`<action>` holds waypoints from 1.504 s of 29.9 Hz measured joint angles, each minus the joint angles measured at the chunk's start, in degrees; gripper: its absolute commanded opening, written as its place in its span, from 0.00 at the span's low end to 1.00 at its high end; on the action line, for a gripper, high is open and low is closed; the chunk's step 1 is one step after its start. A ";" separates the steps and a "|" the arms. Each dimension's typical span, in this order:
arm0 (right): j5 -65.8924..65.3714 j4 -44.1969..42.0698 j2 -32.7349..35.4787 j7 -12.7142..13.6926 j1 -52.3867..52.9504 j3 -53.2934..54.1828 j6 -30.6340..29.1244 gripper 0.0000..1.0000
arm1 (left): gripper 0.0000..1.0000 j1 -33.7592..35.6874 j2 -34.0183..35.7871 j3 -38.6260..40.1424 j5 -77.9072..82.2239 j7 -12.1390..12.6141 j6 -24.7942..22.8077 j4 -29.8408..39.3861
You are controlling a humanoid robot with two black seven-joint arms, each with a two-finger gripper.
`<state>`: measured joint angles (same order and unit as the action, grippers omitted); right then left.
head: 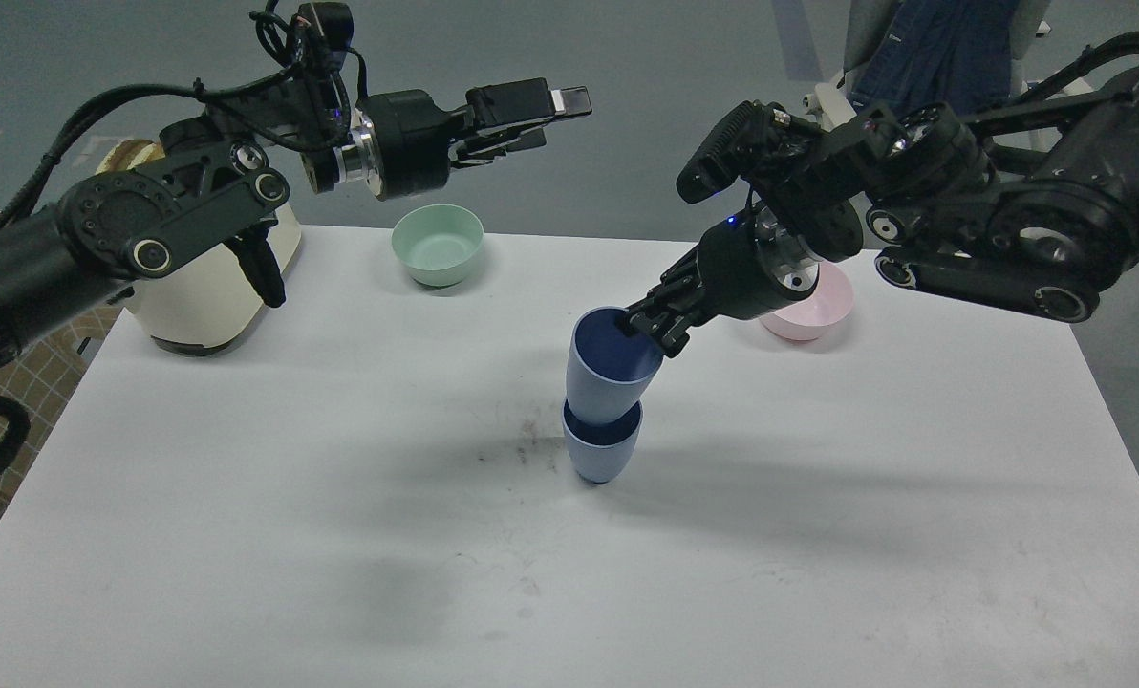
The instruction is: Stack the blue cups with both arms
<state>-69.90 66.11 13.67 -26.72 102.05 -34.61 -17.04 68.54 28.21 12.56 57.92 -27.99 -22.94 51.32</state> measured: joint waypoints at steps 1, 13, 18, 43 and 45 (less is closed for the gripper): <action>0.18 0.00 -0.19 0.00 0.00 -0.04 0.00 0.00 | 0.95 0.00 0.00 0.00 0.00 0.00 0.00 0.00; 0.45 0.16 -0.66 -0.20 0.38 -1.28 -0.69 0.00 | 0.95 0.19 0.16 0.00 0.00 0.00 0.00 0.00; 0.48 0.17 -0.65 -0.26 0.42 -1.39 -0.88 0.29 | 0.95 0.19 0.10 0.00 -0.01 0.00 0.00 0.00; 6.01 0.63 12.78 -0.50 5.47 -0.05 -0.71 0.62 | 0.95 0.42 0.17 0.09 -0.10 -0.01 0.06 -1.12; 6.06 1.03 18.09 -0.52 5.45 1.15 -0.64 0.62 | 0.95 0.42 0.11 0.10 -0.10 -0.01 0.09 -1.54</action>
<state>-63.84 67.13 31.77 -27.24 107.51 -33.46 -17.69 68.96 28.32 12.67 57.82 -28.00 -22.85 49.79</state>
